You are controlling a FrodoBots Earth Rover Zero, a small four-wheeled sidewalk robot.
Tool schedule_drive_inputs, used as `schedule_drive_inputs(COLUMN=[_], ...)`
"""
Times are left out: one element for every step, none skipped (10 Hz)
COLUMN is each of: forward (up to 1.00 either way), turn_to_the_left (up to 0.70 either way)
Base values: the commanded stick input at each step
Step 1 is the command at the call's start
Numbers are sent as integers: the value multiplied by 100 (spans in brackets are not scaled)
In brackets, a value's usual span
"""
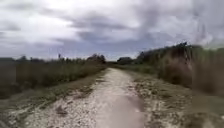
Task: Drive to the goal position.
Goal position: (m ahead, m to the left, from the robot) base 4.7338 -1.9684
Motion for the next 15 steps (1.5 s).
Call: schedule_drive_inputs(forward=[85,85,85,85,85,85,85,85,85,85,85,85,85,85,85], turn_to_the_left=[0,0,0,0,0,0,0,0,0,0,0,0,0,0,0])
